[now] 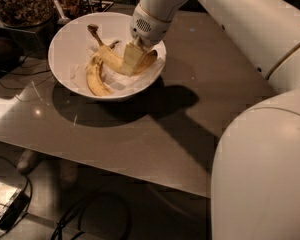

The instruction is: Pick banana from white bowl

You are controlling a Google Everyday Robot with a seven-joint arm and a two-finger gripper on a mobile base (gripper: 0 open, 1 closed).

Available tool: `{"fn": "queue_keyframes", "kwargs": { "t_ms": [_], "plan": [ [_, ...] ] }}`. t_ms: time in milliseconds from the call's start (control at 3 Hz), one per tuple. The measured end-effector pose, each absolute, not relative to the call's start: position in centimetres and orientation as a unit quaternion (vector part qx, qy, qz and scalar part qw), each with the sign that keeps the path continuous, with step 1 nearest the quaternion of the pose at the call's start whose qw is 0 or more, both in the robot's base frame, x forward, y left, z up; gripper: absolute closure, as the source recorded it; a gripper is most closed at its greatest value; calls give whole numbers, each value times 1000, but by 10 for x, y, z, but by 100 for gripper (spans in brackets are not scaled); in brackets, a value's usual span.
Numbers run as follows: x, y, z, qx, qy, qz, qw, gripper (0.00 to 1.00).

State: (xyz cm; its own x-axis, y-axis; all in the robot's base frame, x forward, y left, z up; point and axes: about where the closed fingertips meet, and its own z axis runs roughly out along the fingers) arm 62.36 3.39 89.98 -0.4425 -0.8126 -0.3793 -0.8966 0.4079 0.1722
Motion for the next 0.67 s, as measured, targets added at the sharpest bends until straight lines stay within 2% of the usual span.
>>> {"fn": "queue_keyframes", "kwargs": {
  "t_ms": [667],
  "plan": [
    [572,21,951,-605,737,243,180,100]
  ]
}}
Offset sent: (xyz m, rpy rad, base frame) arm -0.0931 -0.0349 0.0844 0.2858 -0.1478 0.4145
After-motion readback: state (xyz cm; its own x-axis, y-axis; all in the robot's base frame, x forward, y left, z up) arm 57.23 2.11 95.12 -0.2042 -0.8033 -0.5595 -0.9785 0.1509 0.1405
